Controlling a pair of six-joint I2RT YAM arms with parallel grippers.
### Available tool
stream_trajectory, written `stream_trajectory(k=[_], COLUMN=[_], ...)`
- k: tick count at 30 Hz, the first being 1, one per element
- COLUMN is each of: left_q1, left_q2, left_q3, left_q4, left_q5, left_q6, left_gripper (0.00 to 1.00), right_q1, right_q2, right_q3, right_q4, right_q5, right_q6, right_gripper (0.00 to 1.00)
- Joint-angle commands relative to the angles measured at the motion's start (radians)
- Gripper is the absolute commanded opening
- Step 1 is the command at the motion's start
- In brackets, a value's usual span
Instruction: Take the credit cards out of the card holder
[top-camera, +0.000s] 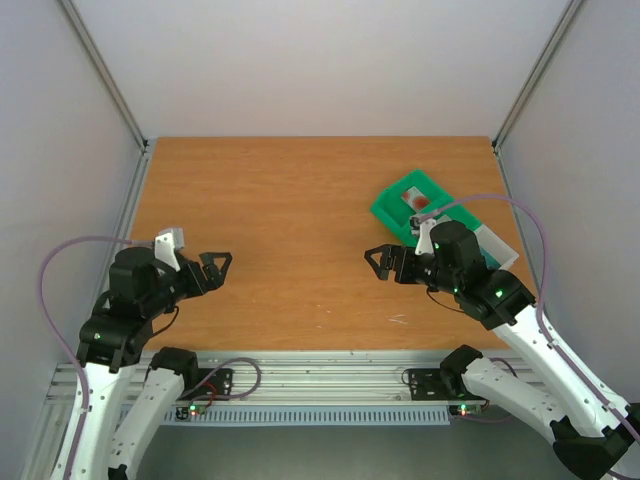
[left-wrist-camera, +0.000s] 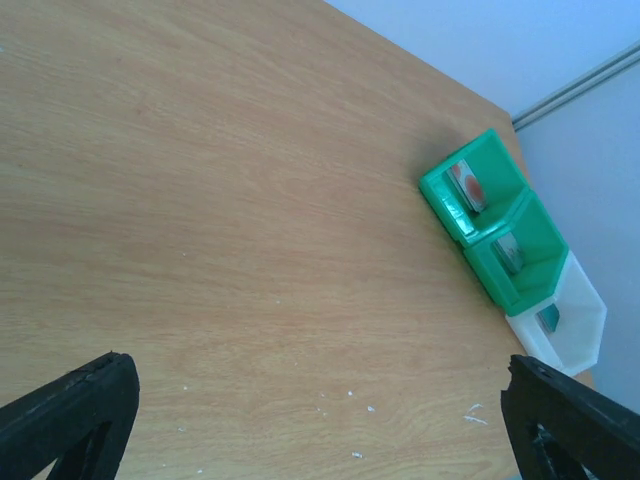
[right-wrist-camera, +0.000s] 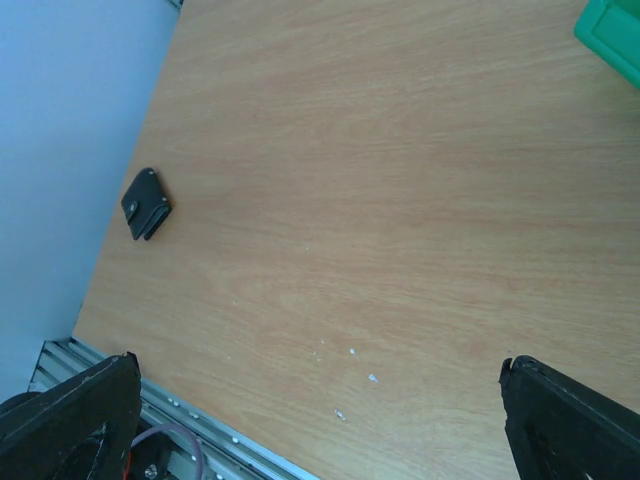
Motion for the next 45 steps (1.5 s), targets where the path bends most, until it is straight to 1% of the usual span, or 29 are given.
stream_trajectory(k=[1,5,7,10,14,17,19,21,23,27,30,34,39,45], left_q1=[0.007,0.007,0.007,0.007,0.007,0.01,0.024,0.053,0.104,0.186,0.231,0.292,0.323,0.325], left_q2=[-0.002,0.016,0.046,0.102,0.19,0.28,0.346,0.407,0.463,0.574,0.676,0.819,0.983,1.057], left_q3=[0.026,0.035,0.035,0.042,0.034,0.036,0.044,0.049,0.05,0.033,0.03,0.038,0.09,0.073], left_q4=[0.034,0.017,0.008,0.005,0.023,0.026,0.025,0.03,0.052,0.145,0.191,0.28,0.309,0.375], left_q5=[-0.059,-0.197,-0.271,-0.321,-0.444,-0.592,-0.682,-0.74,-0.741,-0.71,-0.72,-0.661,-0.626,-0.576], left_q6=[-0.002,-0.036,-0.083,-0.134,-0.189,-0.23,-0.269,-0.312,-0.348,-0.389,-0.425,-0.448,-0.44,-0.415], left_gripper=[0.99,0.99,0.99,0.99,0.99,0.99,0.99,0.99,0.99,0.99,0.99,0.99,0.99,0.99], right_q1=[-0.005,-0.005,-0.006,-0.005,-0.006,-0.006,-0.006,-0.005,-0.006,-0.006,-0.005,-0.005,-0.006,-0.006], right_q2=[-0.016,-0.016,-0.017,-0.02,-0.018,-0.024,-0.029,-0.03,-0.033,-0.048,-0.063,-0.075,-0.079,-0.101], right_q3=[0.032,0.032,0.03,0.028,0.027,0.028,0.028,0.032,0.041,0.049,0.051,0.055,0.075,0.073], right_q4=[-0.014,-0.019,-0.013,-0.005,0.0,-0.001,-0.004,-0.01,-0.021,-0.034,-0.044,-0.065,-0.102,-0.121], right_q5=[-0.006,-0.007,-0.007,-0.011,-0.023,-0.031,-0.036,-0.045,-0.051,-0.055,-0.048,-0.033,-0.024,-0.01], right_q6=[-0.008,-0.008,-0.007,-0.006,-0.007,-0.008,-0.01,-0.018,-0.021,-0.026,-0.027,-0.033,-0.033,-0.029], right_gripper=[0.98,0.98,0.98,0.99,0.98,0.99,0.98,0.98,0.99,0.98,0.98,0.99,0.98,0.99])
